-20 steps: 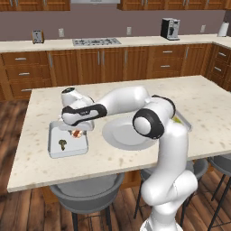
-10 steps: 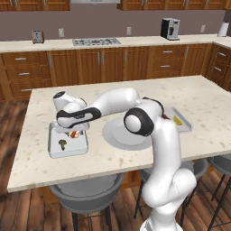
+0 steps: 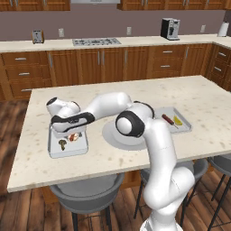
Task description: Place one cooked food and one vegetable from the large plate to each tupperware container.
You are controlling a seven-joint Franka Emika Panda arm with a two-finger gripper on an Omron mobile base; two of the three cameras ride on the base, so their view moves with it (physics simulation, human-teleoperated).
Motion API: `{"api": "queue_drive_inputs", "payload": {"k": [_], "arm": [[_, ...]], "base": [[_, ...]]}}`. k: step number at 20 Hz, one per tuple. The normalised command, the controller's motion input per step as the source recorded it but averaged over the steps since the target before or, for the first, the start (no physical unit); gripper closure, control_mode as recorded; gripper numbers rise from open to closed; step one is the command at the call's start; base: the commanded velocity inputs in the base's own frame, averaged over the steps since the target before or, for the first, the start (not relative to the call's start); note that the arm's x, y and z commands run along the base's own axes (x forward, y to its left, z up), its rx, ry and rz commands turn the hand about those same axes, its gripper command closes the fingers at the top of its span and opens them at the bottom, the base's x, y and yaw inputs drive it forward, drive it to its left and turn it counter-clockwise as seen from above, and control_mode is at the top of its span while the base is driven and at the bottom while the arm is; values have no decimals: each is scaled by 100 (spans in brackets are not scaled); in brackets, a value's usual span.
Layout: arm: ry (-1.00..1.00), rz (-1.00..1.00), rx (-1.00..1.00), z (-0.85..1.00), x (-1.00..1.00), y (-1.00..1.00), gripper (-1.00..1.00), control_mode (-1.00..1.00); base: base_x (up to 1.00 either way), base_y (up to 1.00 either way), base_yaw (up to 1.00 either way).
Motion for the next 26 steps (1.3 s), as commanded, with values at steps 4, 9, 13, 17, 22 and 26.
{"api": "queue_drive_inputs", "payload": {"k": [4,9,13,17,22,26], "arm": [[0,0,-4,-24,0,-3,100,-100],[0,0,0,-4,0,0,100,-100],[0,0,0,0,0,0,-100,-100],[-1,0,0,0,0,-13,-100,-100],[1,1,0,26,-1,0,-100,-100],[1,0,0,71,-21,-6,-100,-100]], "base": [[0,0,0],[0,0,0],[0,0,0],[0,0,0],[0,0,0],[0,0,0]]}}
